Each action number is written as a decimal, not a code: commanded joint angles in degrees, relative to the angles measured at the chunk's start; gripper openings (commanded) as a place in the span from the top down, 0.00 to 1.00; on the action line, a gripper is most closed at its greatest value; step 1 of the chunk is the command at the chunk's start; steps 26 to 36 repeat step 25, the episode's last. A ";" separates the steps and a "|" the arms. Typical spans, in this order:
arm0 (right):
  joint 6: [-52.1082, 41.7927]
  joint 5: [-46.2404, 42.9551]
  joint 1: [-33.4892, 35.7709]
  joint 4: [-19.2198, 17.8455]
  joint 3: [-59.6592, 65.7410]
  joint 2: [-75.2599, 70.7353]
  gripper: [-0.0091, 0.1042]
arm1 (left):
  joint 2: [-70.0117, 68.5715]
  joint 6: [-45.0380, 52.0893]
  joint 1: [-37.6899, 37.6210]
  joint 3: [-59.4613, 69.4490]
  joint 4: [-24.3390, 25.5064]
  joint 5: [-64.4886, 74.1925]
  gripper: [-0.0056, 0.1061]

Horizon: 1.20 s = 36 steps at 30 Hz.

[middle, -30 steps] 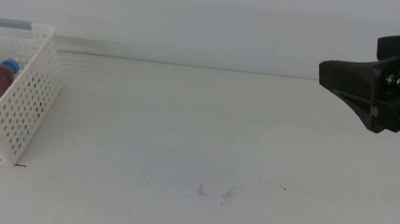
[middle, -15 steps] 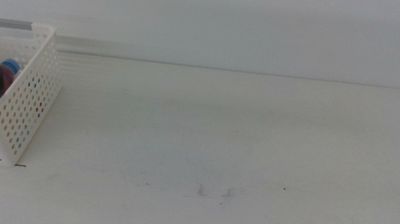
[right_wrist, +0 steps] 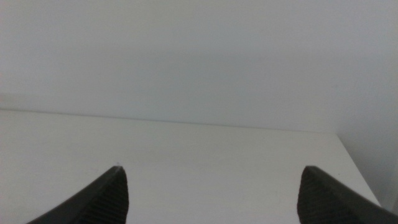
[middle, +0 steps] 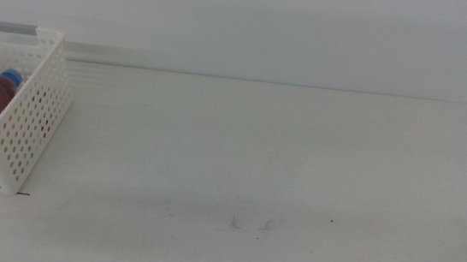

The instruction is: Use arms to grab the bottles and put them into the dustbin to the left of the table.

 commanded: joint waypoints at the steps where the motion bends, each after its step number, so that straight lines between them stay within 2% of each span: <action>1: -0.40 -0.48 -0.50 -0.79 3.04 -2.63 0.17 | -2.75 -0.92 0.12 2.92 -0.59 -2.42 0.11; 6: -0.40 -0.53 -0.50 -0.67 5.32 -2.63 0.17 | -4.06 -0.92 0.12 7.17 -0.59 -9.18 0.11; 36: -0.40 -0.84 -0.50 -0.67 5.32 -2.63 0.17 | -4.06 -0.92 0.12 7.17 0.08 -10.65 0.11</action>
